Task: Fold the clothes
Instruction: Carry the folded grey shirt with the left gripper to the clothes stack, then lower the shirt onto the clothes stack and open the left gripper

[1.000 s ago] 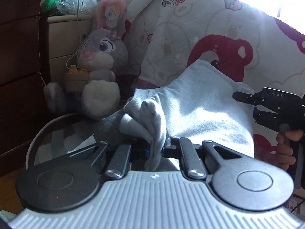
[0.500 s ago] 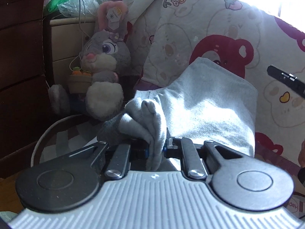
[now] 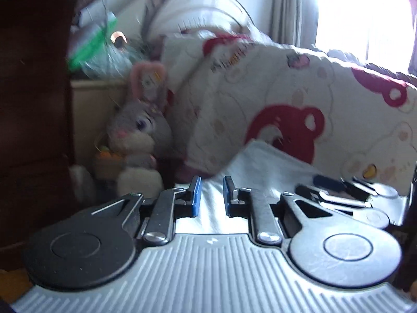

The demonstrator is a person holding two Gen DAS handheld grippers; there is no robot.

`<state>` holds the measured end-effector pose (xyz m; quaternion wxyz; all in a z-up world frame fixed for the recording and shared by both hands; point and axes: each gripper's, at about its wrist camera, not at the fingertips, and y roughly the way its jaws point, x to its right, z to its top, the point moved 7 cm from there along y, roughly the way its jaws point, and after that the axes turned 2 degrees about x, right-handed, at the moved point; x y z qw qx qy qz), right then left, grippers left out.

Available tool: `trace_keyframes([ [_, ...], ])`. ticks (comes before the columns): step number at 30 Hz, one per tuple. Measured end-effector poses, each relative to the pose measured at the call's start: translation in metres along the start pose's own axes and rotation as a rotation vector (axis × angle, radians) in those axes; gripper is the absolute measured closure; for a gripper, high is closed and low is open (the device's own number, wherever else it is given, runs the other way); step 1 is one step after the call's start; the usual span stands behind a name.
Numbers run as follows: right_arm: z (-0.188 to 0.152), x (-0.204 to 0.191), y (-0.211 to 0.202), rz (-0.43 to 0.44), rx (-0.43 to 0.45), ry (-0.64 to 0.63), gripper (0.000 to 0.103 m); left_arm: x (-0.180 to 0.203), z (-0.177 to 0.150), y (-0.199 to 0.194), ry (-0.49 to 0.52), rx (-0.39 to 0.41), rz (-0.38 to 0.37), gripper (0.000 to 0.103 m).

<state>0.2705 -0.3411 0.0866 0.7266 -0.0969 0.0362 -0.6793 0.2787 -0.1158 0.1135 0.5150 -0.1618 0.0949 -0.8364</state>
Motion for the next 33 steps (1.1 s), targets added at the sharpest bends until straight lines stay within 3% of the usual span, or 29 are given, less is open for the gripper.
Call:
trace_keyframes([
  [2, 0.003, -0.004, 0.008, 0.017, -0.022, -0.033, 0.052, 0.004, -0.021, 0.028, 0.050, -0.117, -0.017, 0.086],
  [4, 0.001, 0.002, 0.019, -0.060, -0.051, -0.093, 0.055, 0.003, -0.042, 0.048, 0.109, -0.179, -0.016, 0.083],
  [6, -0.005, 0.020, 0.032, -0.140, -0.109, -0.041, 0.054, 0.001, -0.044, 0.052, 0.117, -0.166, 0.004, 0.083],
  [15, -0.057, 0.071, 0.054, -0.074, -0.132, 0.489, 0.054, 0.006, -0.036, 0.076, 0.108, -0.163, 0.002, 0.083],
  [24, -0.060, 0.073, 0.029, -0.068, -0.155, 0.617, 0.053, 0.013, -0.037, 0.079, 0.126, -0.187, 0.019, 0.083],
  [28, -0.031, 0.045, -0.025, -0.072, -0.032, 0.463, 0.051, 0.026, -0.025, 0.075, 0.160, -0.257, 0.006, 0.085],
  [30, -0.025, 0.016, -0.037, 0.014, -0.012, 0.364, 0.051, 0.030, -0.017, 0.074, 0.161, -0.279, -0.015, 0.084],
  [33, -0.027, -0.025, -0.041, 0.105, -0.047, 0.246, 0.051, 0.040, 0.006, 0.069, 0.190, -0.233, -0.045, 0.082],
])
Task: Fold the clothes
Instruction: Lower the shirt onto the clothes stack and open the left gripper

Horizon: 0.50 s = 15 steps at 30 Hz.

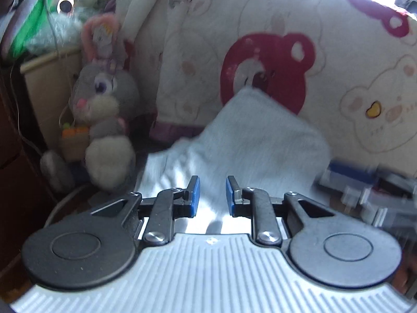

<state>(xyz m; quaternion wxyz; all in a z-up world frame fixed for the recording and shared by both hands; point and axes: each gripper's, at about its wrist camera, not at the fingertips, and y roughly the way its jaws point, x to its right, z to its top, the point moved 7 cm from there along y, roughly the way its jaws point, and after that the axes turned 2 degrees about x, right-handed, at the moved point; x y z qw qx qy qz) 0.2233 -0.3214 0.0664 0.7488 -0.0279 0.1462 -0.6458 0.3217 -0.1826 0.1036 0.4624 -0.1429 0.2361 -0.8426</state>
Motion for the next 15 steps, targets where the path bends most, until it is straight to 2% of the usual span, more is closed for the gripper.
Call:
trace_keyframes([
  [2, -0.013, -0.019, 0.005, 0.009, -0.029, -0.075, 0.049, 0.011, 0.017, 0.003, 0.036, 0.007, -0.023, 0.082],
  [4, -0.019, -0.030, 0.003, 0.025, -0.013, -0.082, 0.048, 0.027, 0.032, 0.013, 0.073, -0.011, -0.064, 0.082],
  [7, -0.025, -0.044, -0.003, 0.074, 0.015, -0.069, 0.046, 0.049, 0.042, 0.050, 0.131, -0.112, -0.100, 0.082],
  [9, -0.028, -0.052, -0.009, 0.130, 0.026, -0.054, 0.039, 0.055, 0.046, 0.074, 0.126, -0.165, -0.082, 0.082],
  [12, -0.036, -0.059, -0.011, 0.212, 0.019, -0.015, 0.039, 0.062, 0.054, 0.100, 0.153, -0.214, -0.051, 0.082],
  [15, -0.041, -0.058, -0.005, 0.220, 0.032, 0.018, 0.039, 0.063, 0.054, 0.119, 0.160, -0.260, -0.020, 0.082],
])
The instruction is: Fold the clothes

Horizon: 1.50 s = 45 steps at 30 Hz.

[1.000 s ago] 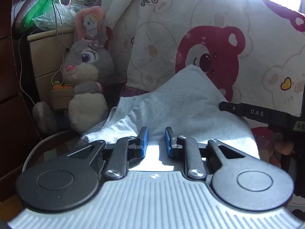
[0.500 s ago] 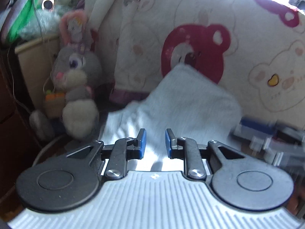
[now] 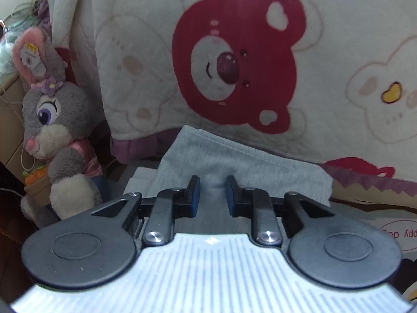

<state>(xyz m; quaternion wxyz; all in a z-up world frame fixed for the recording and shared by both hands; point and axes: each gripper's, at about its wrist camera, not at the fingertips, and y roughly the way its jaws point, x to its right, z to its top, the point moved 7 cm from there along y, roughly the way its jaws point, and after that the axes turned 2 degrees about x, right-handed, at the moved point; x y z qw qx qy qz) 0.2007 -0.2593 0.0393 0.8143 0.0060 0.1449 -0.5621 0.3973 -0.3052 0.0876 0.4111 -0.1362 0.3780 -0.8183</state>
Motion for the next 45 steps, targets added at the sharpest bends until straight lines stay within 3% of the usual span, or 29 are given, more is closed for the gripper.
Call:
trace_keyframes([
  [3, 0.001, 0.000, 0.003, 0.022, 0.024, 0.021, 0.039, -0.003, 0.001, 0.010, 0.016, -0.015, 0.055, 0.082],
  [5, 0.001, 0.002, 0.005, 0.067, 0.046, 0.107, 0.039, -0.007, 0.004, 0.015, 0.011, -0.003, 0.094, 0.081],
  [8, -0.007, -0.009, 0.002, 0.128, 0.024, 0.111, 0.039, -0.015, 0.008, 0.018, -0.003, 0.023, 0.123, 0.081],
  [12, -0.009, -0.009, -0.025, 0.306, 0.012, 0.259, 0.040, -0.024, 0.008, 0.011, -0.026, 0.058, 0.124, 0.081],
  [14, -0.011, -0.002, -0.045, 0.329, 0.033, 0.320, 0.040, -0.028, 0.008, 0.002, -0.019, 0.091, 0.130, 0.081],
  [17, -0.017, 0.012, -0.069, 0.213, 0.045, 0.300, 0.040, -0.036, 0.007, -0.020, -0.067, 0.147, 0.122, 0.076],
  [19, -0.021, 0.019, -0.080, 0.134, 0.029, 0.267, 0.040, -0.044, 0.000, -0.042, -0.139, 0.190, 0.135, 0.057],
  [21, -0.025, 0.025, -0.089, 0.054, 0.011, 0.233, 0.040, -0.051, -0.018, -0.066, -0.183, 0.201, 0.189, 0.051],
  [23, -0.025, 0.027, -0.094, -0.016, -0.026, 0.190, 0.040, -0.040, -0.044, -0.089, -0.162, 0.184, 0.184, 0.044],
  [25, -0.028, 0.027, -0.104, -0.071, -0.053, 0.166, 0.040, -0.029, -0.074, -0.113, -0.143, 0.168, 0.179, 0.026],
  [32, -0.026, 0.025, -0.150, -0.191, -0.109, 0.131, 0.036, 0.019, -0.181, -0.182, -0.130, 0.106, 0.184, 0.018],
  [39, -0.020, 0.013, -0.197, -0.224, -0.185, 0.157, 0.031, 0.096, -0.237, -0.215, -0.049, 0.048, 0.154, 0.010],
  [40, -0.020, 0.013, -0.206, -0.236, -0.192, 0.163, 0.031, 0.104, -0.245, -0.219, -0.041, 0.043, 0.157, 0.006],
  [45, -0.025, 0.005, -0.232, -0.303, -0.252, 0.121, 0.030, 0.132, -0.278, -0.231, 0.002, 0.026, 0.203, 0.003],
])
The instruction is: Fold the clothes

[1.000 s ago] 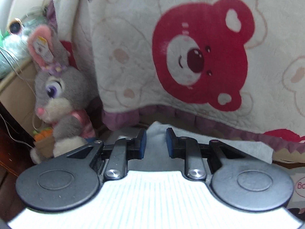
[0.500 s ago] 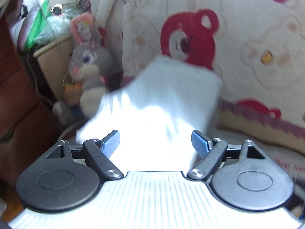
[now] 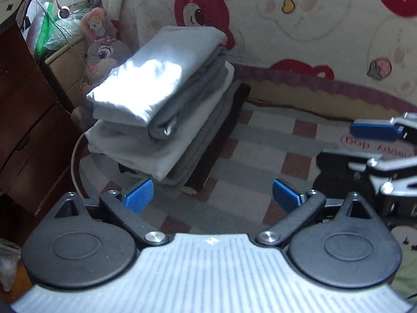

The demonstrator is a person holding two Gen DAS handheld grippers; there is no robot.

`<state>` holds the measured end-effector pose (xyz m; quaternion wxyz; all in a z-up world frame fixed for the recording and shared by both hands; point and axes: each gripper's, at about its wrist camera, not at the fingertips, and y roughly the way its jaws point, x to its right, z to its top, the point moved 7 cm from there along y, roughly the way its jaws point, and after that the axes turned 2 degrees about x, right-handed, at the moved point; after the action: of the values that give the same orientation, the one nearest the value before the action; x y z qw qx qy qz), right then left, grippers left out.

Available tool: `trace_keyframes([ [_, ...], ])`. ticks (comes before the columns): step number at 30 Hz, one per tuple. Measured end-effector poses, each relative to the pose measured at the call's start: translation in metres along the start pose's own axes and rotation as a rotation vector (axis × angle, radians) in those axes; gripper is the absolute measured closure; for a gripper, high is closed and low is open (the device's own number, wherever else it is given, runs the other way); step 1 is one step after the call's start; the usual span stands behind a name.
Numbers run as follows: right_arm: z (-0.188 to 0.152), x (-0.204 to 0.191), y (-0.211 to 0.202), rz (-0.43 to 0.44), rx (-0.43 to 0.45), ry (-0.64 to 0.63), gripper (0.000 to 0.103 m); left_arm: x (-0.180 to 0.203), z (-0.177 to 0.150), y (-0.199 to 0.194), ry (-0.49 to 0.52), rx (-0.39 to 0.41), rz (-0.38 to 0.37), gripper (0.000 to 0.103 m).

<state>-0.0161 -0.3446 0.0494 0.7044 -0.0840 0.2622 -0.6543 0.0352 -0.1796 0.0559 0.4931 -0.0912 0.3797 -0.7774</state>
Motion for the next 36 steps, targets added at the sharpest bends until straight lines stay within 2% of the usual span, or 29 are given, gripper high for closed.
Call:
trace_keyframes([
  [2, -0.002, -0.003, -0.006, -0.022, -0.008, -0.017, 0.030, 0.002, -0.010, -0.004, -0.011, -0.010, 0.027, 0.003],
  [7, 0.000, -0.008, -0.015, -0.038, -0.013, -0.008, 0.027, 0.011, -0.025, -0.013, -0.026, -0.033, 0.015, 0.003],
  [9, -0.002, -0.009, -0.015, -0.061, -0.021, -0.022, 0.020, 0.017, -0.026, -0.015, 0.000, -0.032, 0.012, 0.003],
  [17, -0.005, -0.003, -0.012, -0.096, -0.035, 0.000, 0.020, 0.034, -0.024, -0.012, 0.010, -0.049, -0.034, 0.001],
  [22, -0.008, 0.003, -0.008, -0.113, -0.041, 0.021, 0.020, 0.033, -0.021, -0.010, -0.001, -0.038, -0.002, 0.001],
  [36, -0.011, 0.010, -0.003, -0.154, -0.057, 0.052, 0.019, 0.031, -0.018, -0.010, -0.001, -0.026, -0.002, 0.001],
])
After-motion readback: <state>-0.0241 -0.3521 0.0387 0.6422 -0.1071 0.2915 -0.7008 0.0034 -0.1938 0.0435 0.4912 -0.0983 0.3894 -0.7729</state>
